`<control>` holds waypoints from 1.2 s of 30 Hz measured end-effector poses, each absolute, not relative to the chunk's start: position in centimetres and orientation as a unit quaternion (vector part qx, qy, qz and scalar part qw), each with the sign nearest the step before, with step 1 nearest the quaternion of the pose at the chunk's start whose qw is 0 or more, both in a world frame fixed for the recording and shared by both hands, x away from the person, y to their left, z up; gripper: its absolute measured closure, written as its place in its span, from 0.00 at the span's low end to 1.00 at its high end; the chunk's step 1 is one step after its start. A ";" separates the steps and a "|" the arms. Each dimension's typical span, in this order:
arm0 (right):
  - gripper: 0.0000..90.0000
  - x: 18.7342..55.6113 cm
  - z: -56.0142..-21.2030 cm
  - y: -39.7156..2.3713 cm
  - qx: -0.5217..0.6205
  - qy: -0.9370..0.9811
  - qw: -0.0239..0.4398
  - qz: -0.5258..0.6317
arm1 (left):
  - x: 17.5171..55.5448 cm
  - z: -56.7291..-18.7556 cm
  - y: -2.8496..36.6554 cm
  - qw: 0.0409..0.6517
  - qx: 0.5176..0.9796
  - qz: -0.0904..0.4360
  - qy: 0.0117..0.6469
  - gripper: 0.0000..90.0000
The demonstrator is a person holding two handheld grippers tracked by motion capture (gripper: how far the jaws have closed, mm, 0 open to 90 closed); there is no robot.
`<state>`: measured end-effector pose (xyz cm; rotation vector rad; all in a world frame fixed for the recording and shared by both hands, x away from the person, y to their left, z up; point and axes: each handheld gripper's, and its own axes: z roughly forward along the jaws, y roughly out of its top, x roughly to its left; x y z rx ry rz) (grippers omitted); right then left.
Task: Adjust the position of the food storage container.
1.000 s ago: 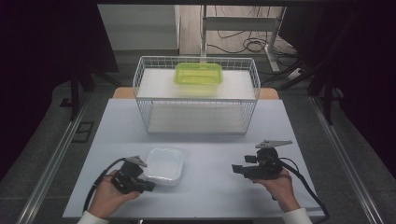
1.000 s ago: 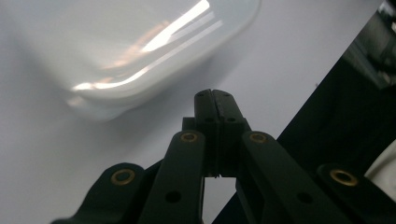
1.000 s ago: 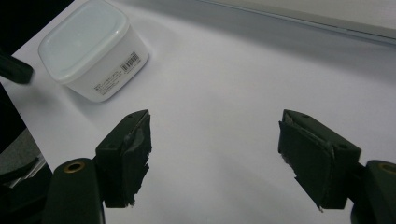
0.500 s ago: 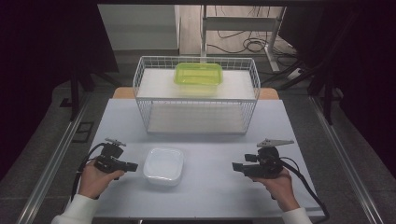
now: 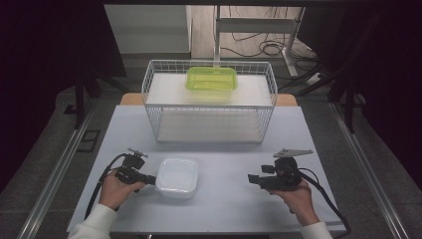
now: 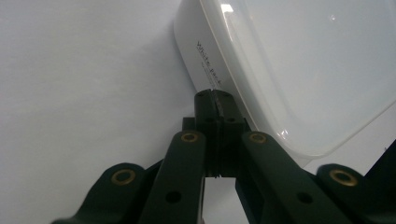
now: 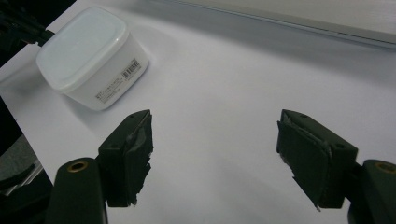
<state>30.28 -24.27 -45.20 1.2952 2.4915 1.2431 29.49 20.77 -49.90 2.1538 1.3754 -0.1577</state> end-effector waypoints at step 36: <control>0.28 30.2 -45.5 -24.1 0.430 0.811 0.031 0.396 | 32.4 -50.1 12.7 0.315 0.814 -0.075 0.483 1.00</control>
